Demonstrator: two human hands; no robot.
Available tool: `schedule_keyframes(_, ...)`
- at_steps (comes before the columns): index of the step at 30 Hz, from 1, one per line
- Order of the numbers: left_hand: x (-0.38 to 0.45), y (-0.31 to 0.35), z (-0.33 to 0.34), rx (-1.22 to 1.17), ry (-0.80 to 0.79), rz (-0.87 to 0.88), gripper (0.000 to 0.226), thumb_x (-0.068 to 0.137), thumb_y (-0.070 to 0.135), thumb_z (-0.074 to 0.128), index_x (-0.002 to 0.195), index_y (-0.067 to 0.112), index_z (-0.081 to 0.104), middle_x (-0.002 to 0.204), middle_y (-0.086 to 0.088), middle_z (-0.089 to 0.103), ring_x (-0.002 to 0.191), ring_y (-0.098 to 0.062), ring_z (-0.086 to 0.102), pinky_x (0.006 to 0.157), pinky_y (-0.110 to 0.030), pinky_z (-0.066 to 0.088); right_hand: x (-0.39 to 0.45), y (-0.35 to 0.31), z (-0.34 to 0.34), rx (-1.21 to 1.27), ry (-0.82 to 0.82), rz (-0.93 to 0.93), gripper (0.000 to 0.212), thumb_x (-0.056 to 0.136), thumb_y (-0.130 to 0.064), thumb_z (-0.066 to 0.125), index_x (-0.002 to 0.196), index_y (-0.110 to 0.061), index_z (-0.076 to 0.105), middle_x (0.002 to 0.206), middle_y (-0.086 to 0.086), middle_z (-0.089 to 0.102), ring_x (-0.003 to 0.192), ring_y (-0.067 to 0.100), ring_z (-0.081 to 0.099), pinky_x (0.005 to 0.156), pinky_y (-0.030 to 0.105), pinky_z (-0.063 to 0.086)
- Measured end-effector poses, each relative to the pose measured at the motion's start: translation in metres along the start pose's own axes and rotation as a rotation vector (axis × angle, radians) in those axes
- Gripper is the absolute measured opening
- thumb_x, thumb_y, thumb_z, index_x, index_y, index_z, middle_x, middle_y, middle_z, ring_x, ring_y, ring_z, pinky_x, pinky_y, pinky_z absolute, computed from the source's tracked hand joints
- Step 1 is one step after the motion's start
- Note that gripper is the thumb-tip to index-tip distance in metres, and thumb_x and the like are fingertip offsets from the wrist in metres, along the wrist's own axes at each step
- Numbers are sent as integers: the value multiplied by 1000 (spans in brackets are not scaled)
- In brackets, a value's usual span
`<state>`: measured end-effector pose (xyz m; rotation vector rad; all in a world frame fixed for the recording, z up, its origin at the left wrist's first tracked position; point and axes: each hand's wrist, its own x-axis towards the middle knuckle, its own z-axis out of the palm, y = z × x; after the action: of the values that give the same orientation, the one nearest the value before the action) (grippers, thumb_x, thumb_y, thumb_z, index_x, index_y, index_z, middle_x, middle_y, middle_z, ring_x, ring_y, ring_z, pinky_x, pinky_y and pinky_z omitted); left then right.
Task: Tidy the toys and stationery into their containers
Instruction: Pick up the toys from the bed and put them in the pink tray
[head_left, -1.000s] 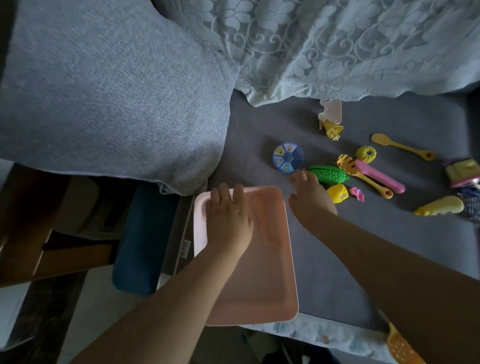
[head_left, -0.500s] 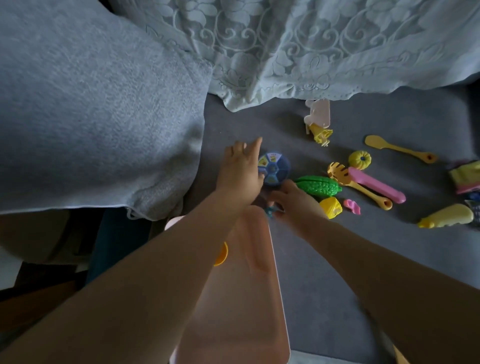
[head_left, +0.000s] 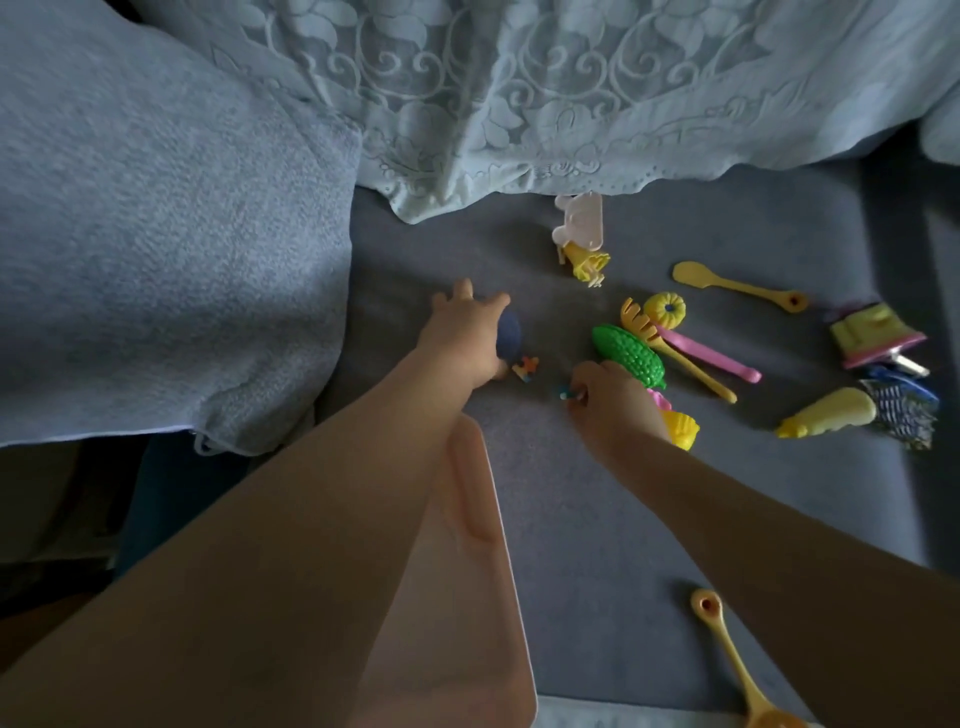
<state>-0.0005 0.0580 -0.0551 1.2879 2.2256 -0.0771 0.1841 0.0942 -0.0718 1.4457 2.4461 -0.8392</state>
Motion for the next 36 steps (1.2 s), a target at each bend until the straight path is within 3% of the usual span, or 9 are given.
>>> schedule_keyframes(7, -69, -28, -37, -180, 247, 9, 78, 65, 31, 78, 134, 21, 42, 122, -16, 41, 112, -37, 44, 91, -37, 41, -31, -39, -15, 289, 131, -304, 17, 82, -21, 73, 92, -11, 64, 91, -1, 53, 76, 16, 53, 67, 28, 42)
schedule_keyframes(11, -126, -47, -40, -191, 270, 11, 78, 65, 43, 75, 133, 21, 43, 115, -12, 40, 107, -32, 44, 85, -36, 41, -58, -67, -10, 273, 36, -418, 17, 78, -28, 76, 89, -24, 63, 94, -6, 52, 72, 13, 56, 66, 35, 51)
schedule_keyframes(14, -156, -55, -20, -126, 226, -90, 93, 58, 82, 48, 132, 27, 41, 113, -9, 45, 101, -27, 48, 79, -37, 44, -73, -74, -3, 174, -59, -277, 28, 78, -29, 73, 101, -26, 57, 106, -4, 51, 88, 16, 58, 73, 36, 50)
schedule_keyframes(16, -169, -58, -2, 16, 242, -108, 94, 55, 84, 36, 131, 28, 45, 110, -8, 51, 102, -30, 52, 81, -37, 43, -81, -79, 3, 137, -55, -76, 35, 81, -26, 69, 110, -23, 50, 113, 0, 52, 98, 23, 60, 75, 35, 49)
schedule_keyframes(19, -181, -58, 16, 28, 275, -132, 73, 60, 71, 50, 119, 29, 54, 108, -2, 52, 104, -26, 50, 81, -34, 41, -86, -78, 12, 52, -150, 145, 42, 86, -36, 62, 119, -19, 41, 106, 4, 61, 94, 26, 64, 73, 36, 53)
schedule_keyframes(24, -181, -59, 38, 34, 244, -97, 57, 66, 64, 55, 112, 30, 55, 117, -1, 46, 112, -25, 43, 90, -32, 39, -87, -81, 20, -227, -366, 49, 26, 97, -26, 40, 114, -18, 58, 116, 5, 63, 107, 25, 60, 84, 32, 50)
schedule_keyframes(28, -164, -56, 32, 0, 250, -126, 60, 75, 56, 55, 127, 26, 51, 138, -15, 45, 129, -37, 39, 106, -45, 36, -64, -87, 12, -213, -244, 110, 30, 97, -22, 38, 112, -14, 63, 113, 10, 65, 105, 28, 63, 80, 33, 49)
schedule_keyframes(30, -155, -58, 27, 44, 361, -81, 64, 72, 51, 61, 127, 18, 56, 134, -25, 50, 124, -45, 46, 103, -50, 41, -41, -86, 3, -139, -188, 140, 31, 96, -23, 38, 109, -13, 64, 112, 11, 66, 103, 30, 63, 81, 34, 49)
schedule_keyframes(36, -126, -54, 5, 87, 276, -50, 79, 81, 59, 58, 145, 23, 30, 153, -19, 27, 140, -40, 24, 110, -49, 33, 33, -87, -29, -14, -72, 83, 29, 94, -22, 40, 90, -12, 67, 96, 11, 69, 80, 28, 59, 67, 29, 40)
